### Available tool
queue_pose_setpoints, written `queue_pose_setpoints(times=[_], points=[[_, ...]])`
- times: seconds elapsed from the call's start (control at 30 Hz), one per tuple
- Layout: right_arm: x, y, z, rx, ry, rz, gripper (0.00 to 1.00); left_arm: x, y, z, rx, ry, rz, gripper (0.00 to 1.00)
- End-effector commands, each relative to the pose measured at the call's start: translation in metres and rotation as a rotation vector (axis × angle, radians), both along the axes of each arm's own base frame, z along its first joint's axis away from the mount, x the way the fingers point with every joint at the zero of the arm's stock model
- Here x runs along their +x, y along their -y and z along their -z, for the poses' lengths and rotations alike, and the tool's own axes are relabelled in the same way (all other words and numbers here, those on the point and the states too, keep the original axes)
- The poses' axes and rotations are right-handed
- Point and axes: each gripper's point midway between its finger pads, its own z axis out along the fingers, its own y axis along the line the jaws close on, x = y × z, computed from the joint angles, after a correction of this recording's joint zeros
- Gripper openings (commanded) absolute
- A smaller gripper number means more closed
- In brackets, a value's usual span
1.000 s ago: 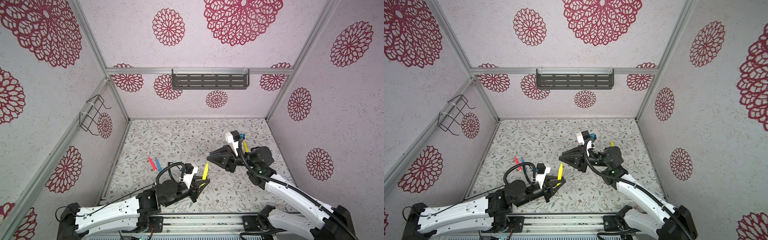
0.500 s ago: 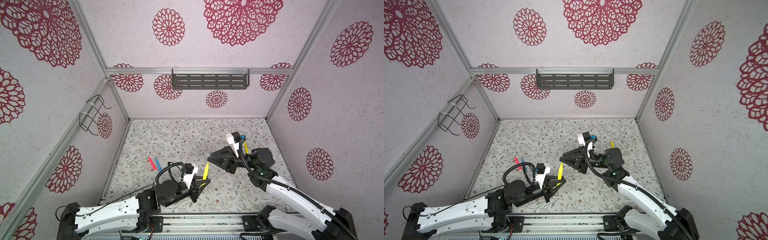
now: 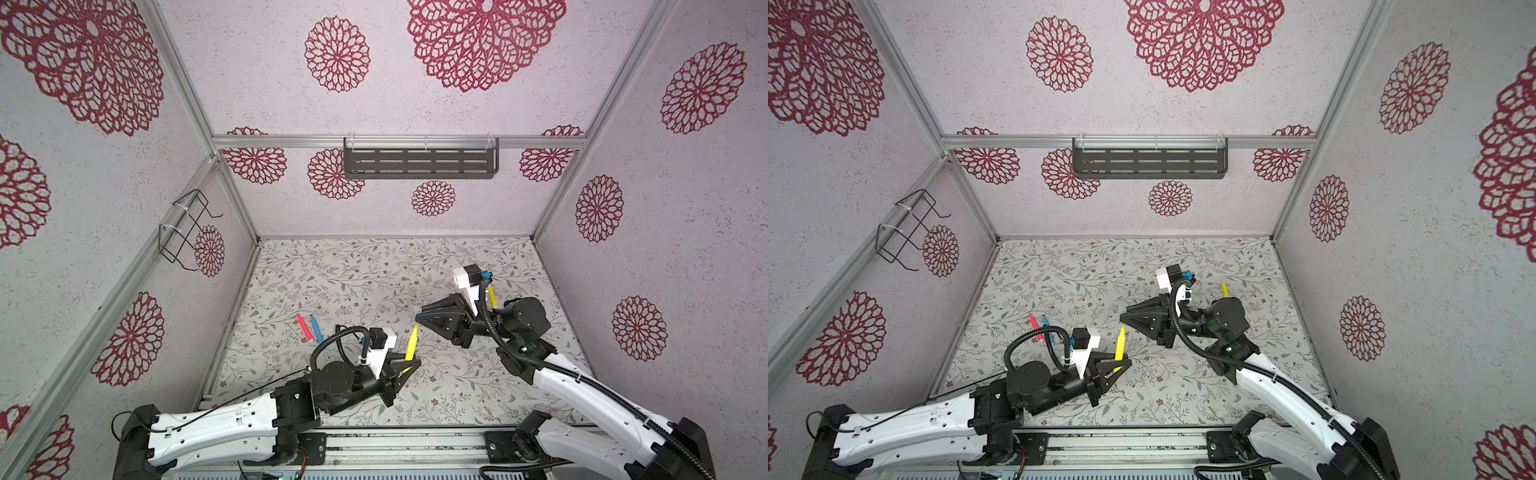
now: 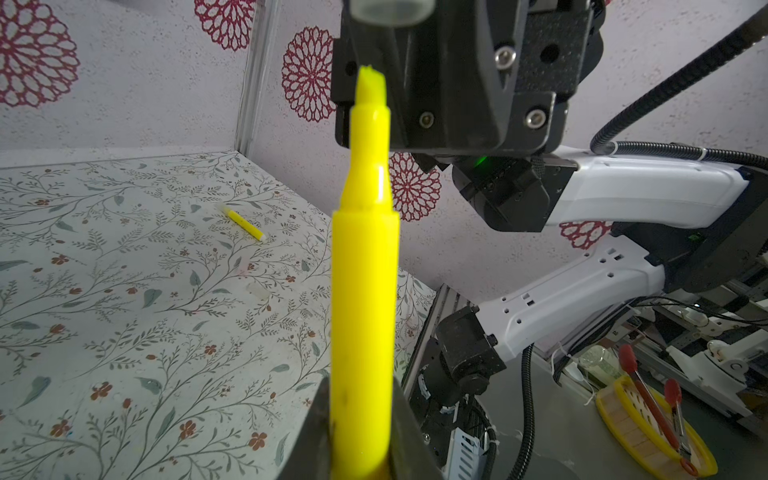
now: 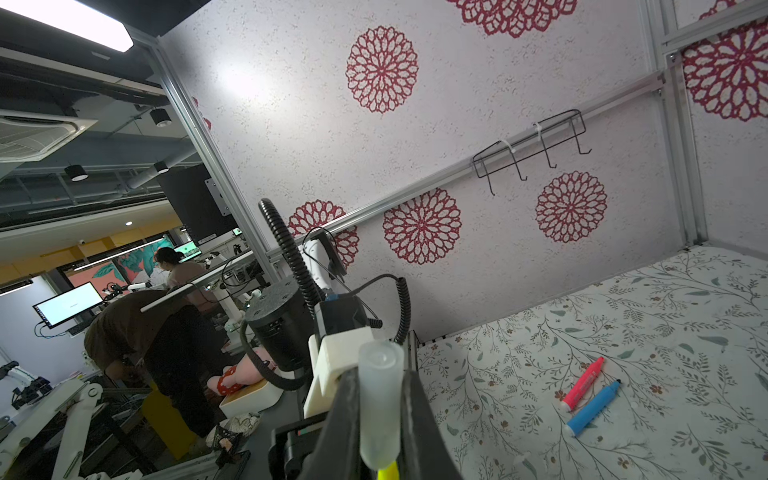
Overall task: Insert the pens into the pen caps
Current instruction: 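Carry the clear cap over the highlighter tip while the left gripper raises it, then lower the clear cap onto the highlighter tip with the right gripper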
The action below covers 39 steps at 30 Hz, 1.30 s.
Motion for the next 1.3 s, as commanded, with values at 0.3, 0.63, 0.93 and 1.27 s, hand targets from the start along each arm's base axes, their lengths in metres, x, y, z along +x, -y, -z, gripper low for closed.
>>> queue_pose_setpoints(times=[0.3, 0.63, 0.93, 1.27], points=[[-0.015, 0.001, -0.007, 0.054, 0.044, -0.017, 0.0, -0.003, -0.003, -0.031, -0.071, 0.055, -0.003, 0.0], [-0.033, -0.011, -0.003, 0.083, 0.035, -0.059, 0.0, -0.004, -0.003, -0.05, -0.146, 0.087, 0.001, 0.0], [-0.039, -0.016, 0.001, 0.055, 0.055, -0.035, 0.02, -0.01, -0.002, -0.076, -0.204, 0.124, 0.037, 0.0], [-0.041, -0.016, -0.001, 0.016, 0.079, -0.012, 0.25, -0.01, -0.004, -0.08, -0.214, 0.135, 0.031, 0.0]])
